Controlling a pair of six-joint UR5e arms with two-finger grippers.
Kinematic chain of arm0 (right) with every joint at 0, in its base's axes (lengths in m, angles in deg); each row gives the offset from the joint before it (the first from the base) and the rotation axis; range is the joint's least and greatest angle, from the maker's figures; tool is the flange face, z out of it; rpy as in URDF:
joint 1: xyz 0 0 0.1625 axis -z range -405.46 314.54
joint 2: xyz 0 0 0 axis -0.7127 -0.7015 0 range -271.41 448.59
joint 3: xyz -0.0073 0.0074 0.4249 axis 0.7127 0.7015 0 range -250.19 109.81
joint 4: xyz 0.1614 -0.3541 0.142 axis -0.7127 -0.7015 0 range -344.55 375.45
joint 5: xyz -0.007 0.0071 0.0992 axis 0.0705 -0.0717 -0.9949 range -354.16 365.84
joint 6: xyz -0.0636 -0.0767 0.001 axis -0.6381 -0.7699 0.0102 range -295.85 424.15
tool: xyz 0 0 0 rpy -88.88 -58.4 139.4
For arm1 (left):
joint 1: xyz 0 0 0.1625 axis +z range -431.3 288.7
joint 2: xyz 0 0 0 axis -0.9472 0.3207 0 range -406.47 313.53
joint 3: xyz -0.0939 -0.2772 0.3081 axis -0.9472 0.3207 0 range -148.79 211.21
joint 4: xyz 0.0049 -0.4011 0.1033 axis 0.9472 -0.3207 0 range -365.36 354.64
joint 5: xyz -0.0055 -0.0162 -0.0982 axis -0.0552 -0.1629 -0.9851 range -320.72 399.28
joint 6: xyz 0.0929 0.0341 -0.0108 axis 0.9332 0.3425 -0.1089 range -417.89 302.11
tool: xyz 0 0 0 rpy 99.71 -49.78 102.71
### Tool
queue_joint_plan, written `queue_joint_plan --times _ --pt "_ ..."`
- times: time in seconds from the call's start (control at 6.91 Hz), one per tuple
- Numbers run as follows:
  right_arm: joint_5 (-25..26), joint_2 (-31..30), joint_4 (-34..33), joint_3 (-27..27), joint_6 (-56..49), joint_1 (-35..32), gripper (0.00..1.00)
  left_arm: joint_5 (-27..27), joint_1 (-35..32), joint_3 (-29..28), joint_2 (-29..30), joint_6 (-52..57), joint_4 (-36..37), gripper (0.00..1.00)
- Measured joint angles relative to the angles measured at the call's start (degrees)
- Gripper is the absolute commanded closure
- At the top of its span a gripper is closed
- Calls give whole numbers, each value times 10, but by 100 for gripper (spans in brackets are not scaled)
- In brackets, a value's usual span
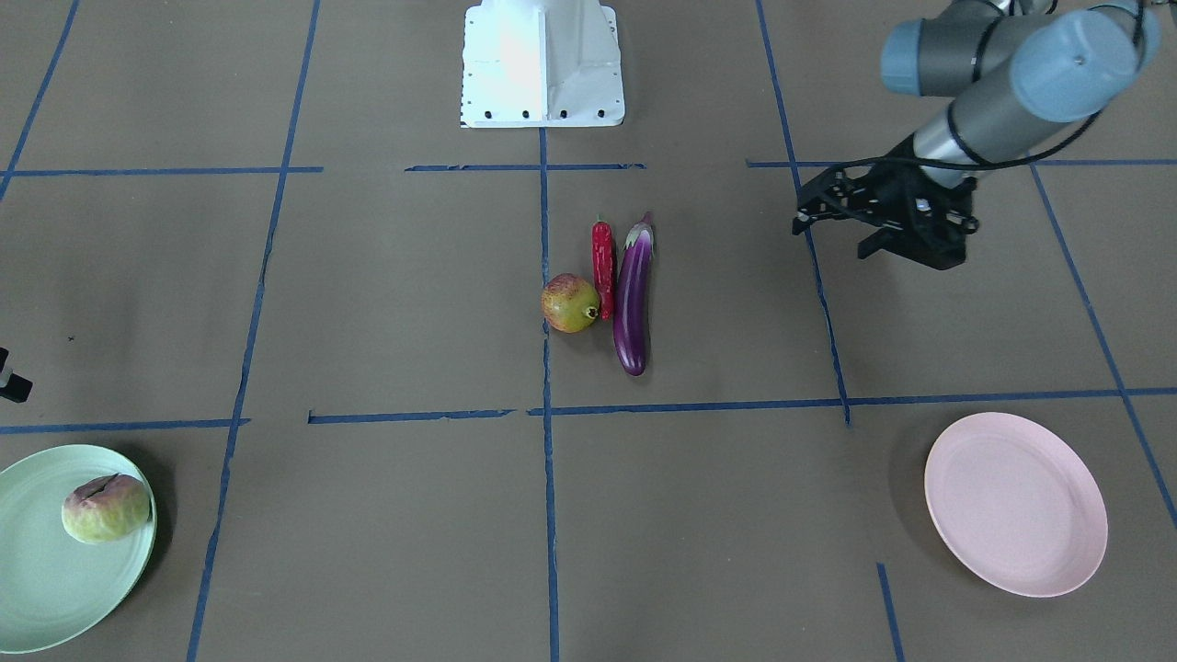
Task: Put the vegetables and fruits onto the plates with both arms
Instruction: 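Grasp the purple eggplant with the left gripper while the right gripper returns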
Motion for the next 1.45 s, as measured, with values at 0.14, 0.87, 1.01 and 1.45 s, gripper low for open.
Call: queue_joint_plan --times 0.14,0.87,1.01,1.45 --pt "-3 -4 0 -29 37 14 0 50 63 -21 40 -22 0 1" --pt "3 18 4 -81 147 101 0 148 182 -108 119 -34 -14 35" --pt "11 35 4 -85 190 125 0 148 183 -111 120 -36 -15 51" --pt "83 80 6 -87 287 210 0 149 184 -117 121 -38 -16 93"
